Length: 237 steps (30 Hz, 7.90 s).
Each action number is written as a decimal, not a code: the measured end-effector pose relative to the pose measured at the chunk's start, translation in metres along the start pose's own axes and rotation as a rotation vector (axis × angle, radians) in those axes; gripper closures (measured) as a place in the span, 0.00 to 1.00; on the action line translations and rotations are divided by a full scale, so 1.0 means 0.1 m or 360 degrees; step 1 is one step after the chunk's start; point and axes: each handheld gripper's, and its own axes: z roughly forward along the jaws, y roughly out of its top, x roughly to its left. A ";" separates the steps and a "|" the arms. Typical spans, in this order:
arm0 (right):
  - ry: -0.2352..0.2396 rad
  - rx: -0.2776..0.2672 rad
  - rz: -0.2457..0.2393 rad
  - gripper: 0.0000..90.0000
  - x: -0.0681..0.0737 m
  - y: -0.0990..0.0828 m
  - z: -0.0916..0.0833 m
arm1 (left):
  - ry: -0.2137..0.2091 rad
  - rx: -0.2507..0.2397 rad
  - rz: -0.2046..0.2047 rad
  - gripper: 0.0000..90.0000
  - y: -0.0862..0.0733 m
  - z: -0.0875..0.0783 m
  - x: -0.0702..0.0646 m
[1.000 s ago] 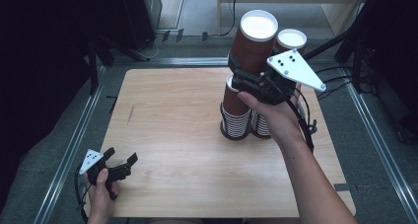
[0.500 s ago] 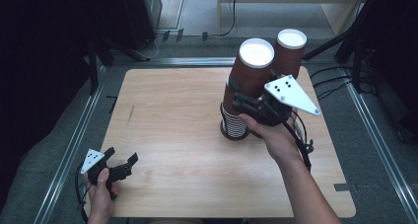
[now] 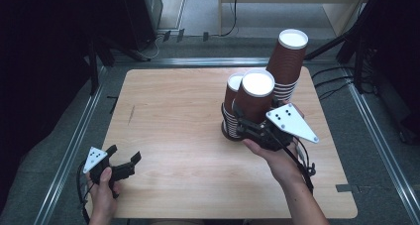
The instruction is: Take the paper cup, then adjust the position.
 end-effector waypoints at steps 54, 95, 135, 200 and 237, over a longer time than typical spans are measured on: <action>-0.0145 0.0265 -0.0175 0.13 -0.01 -0.96 -0.18 | -0.0477 -0.0050 0.0269 0.00 0.67 0.27 -1.30; -0.0065 0.0363 -0.0852 0.12 0.39 -1.32 -0.09 | -0.0860 0.0037 0.0343 0.00 0.67 0.24 -1.82; 0.0272 0.0255 -0.1094 0.12 0.70 -1.40 -0.22 | -0.1001 0.0241 0.0421 0.16 0.58 0.35 -2.06; 0.0245 0.0232 -0.0973 0.02 0.57 -1.35 -0.22 | -0.1069 0.0035 0.0252 0.25 0.73 0.22 -1.77; 0.0030 0.0532 0.0106 0.14 0.63 -1.31 -0.13 | -0.0896 -0.0080 0.0130 0.25 0.69 0.23 -1.37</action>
